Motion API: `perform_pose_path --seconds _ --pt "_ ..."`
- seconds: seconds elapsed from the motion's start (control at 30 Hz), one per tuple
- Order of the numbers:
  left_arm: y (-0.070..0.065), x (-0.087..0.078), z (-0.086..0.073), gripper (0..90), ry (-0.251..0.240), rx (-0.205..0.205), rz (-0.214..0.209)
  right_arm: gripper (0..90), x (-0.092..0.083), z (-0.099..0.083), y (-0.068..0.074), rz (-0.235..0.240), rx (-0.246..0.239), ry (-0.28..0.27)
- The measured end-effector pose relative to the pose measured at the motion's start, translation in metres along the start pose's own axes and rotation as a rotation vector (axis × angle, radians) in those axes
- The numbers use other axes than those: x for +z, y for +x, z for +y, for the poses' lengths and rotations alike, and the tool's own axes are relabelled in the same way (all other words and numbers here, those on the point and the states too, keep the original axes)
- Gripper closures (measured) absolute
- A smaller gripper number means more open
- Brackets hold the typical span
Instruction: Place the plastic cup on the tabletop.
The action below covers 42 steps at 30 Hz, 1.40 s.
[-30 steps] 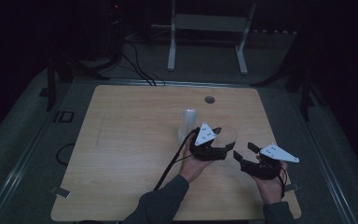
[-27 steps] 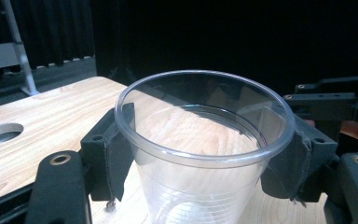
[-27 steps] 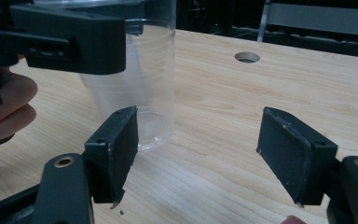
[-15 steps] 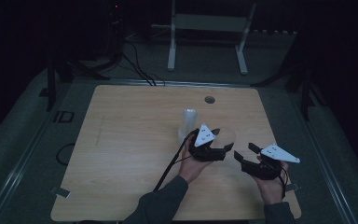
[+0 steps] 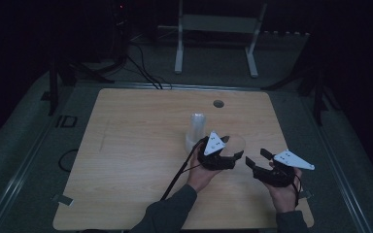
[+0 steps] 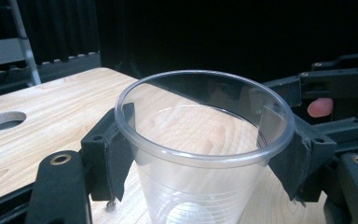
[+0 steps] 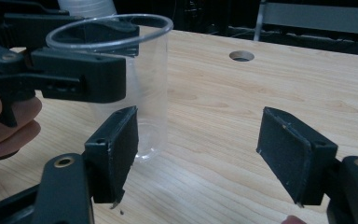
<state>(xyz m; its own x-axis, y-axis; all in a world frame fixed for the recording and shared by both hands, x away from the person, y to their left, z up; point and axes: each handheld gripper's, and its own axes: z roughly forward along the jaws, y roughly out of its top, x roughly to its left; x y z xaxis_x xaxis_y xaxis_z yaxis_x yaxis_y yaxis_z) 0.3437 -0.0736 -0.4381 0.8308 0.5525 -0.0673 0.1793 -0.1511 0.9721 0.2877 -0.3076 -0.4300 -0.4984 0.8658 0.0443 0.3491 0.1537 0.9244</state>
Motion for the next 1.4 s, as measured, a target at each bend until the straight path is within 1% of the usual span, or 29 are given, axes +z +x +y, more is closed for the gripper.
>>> perform_pose_path --seconds 0.43,0.53,0.83,1.4 --pt "0.002 0.002 -0.008 28.7 0.008 -0.016 0.006 28.7 -0.002 -0.001 -0.003 -0.008 0.008 -0.003" --pt "0.002 0.002 -0.011 28.7 0.007 -0.014 0.004 28.7 -0.002 -0.001 -0.004 -0.01 0.011 -0.006" --pt "0.002 0.005 -0.018 28.7 0.014 -0.014 0.018 28.7 -0.003 -0.001 -0.005 -0.012 0.015 -0.008" --pt "0.003 0.007 -0.026 28.6 0.019 -0.012 0.031 28.7 -0.005 -0.001 -0.006 -0.016 0.02 -0.012"
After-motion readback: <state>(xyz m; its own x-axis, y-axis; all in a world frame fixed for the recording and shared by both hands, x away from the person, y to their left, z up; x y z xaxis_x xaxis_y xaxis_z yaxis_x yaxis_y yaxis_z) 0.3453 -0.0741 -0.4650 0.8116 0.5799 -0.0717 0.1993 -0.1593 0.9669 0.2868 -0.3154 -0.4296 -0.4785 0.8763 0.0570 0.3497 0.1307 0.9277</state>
